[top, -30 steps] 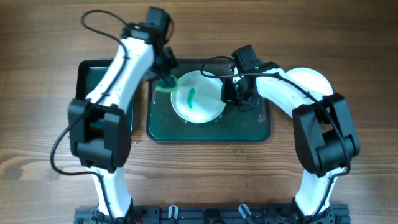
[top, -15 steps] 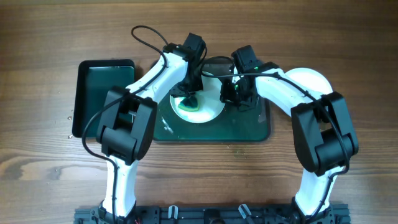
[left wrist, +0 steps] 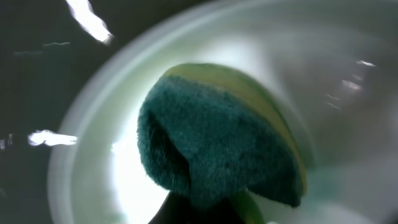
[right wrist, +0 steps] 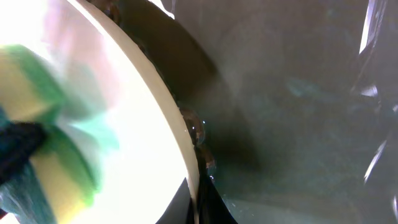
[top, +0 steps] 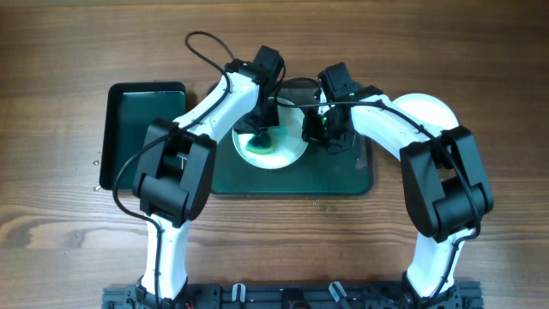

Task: Clean dirty plates on tray and stack at the side
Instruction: 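Scrub the last plate with the sponge in the left gripper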

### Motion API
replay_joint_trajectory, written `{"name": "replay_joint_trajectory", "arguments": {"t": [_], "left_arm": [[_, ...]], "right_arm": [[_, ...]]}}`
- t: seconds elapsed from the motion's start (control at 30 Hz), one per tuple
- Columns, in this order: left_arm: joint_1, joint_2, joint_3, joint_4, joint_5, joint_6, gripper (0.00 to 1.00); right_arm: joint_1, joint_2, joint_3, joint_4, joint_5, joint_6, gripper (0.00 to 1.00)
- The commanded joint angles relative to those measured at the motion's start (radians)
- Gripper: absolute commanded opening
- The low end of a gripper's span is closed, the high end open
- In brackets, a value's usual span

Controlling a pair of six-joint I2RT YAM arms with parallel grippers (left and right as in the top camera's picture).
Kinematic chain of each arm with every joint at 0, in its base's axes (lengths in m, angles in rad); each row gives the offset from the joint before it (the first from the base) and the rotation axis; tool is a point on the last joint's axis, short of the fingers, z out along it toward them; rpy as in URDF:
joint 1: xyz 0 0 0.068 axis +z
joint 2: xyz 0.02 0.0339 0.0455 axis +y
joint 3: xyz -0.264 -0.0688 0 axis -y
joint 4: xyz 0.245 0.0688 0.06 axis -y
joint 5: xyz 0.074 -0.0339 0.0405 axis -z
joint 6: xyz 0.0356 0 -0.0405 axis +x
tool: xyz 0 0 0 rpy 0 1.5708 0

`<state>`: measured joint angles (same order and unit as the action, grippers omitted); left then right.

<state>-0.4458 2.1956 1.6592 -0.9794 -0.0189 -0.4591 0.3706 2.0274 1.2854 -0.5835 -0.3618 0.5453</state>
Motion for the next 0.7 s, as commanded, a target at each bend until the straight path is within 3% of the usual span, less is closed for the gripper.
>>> {"name": "replay_joint_trajectory", "arguments": {"t": [0.0, 0.07, 0.13, 0.2, 0.27, 0.4, 0.53, 0.67], "left_arm": [[0.014, 0.018, 0.002, -0.052, -0.245, -0.107, 0.04], [0.008, 0.018, 0.002, -0.048, -0.142, -0.064, 0.04], [0.006, 0.018, 0.002, 0.011, 0.217, 0.15, 0.04], [0.006, 0.018, 0.002, 0.052, 0.474, 0.283, 0.04], [0.006, 0.018, 0.002, 0.091, 0.599, 0.325, 0.04], [0.009, 0.018, 0.002, 0.146, 0.507, 0.317, 0.04], [0.035, 0.018, 0.002, 0.147, 0.038, 0.151, 0.04], [0.071, 0.018, 0.002, 0.121, -0.205, 0.06, 0.04]], "right_arm": [[0.002, 0.029, -0.002, -0.003, 0.002, -0.01, 0.04], [0.002, 0.029, -0.002, -0.003, 0.002, -0.011, 0.04], [0.002, 0.029, -0.002, -0.004, 0.002, -0.011, 0.04], [0.002, 0.029, -0.002, -0.004, 0.002, -0.011, 0.04], [0.002, 0.029, -0.002, -0.004, 0.002, -0.011, 0.04], [0.002, 0.029, -0.002, -0.005, 0.002, -0.011, 0.04], [0.002, 0.028, -0.002, -0.007, 0.002, -0.011, 0.04], [0.002, 0.029, -0.002, -0.007, 0.002, -0.012, 0.04]]}}
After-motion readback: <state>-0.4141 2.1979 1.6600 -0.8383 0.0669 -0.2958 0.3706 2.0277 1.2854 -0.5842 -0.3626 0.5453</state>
